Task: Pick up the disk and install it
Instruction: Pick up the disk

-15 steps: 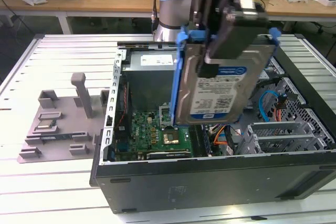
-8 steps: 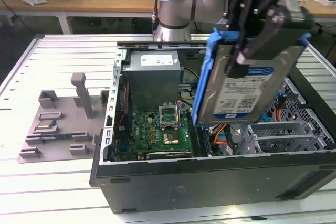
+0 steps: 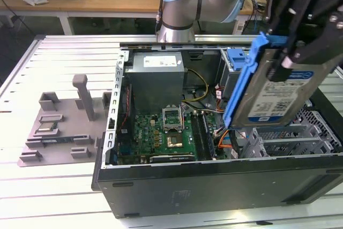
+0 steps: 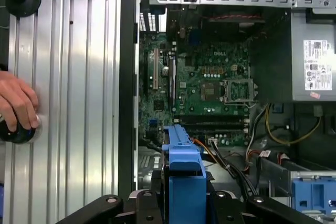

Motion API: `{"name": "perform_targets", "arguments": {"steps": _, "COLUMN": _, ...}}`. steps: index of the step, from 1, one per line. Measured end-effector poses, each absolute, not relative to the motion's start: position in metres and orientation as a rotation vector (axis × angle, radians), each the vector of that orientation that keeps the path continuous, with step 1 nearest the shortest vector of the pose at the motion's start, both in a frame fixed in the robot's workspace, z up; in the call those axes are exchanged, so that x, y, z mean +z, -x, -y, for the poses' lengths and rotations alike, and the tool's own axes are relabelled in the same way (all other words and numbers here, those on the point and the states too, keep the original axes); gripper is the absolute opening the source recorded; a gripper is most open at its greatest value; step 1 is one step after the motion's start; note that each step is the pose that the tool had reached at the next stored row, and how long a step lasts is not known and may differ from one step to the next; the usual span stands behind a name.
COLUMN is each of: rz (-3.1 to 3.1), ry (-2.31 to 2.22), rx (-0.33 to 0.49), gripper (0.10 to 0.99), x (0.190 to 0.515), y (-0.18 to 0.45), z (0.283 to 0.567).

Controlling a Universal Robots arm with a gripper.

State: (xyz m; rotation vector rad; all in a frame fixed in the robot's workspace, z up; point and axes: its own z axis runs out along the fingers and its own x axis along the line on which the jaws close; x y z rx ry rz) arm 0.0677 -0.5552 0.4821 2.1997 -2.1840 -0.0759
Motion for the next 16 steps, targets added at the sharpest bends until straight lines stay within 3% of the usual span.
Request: {"name": "perform_targets", "arguments": {"steps": 16, "rz": 2.172, "ry": -2.188, "rx": -0.101, "gripper": 0.365, "x": 0.469, "y": -0.151, "z": 0.554}}
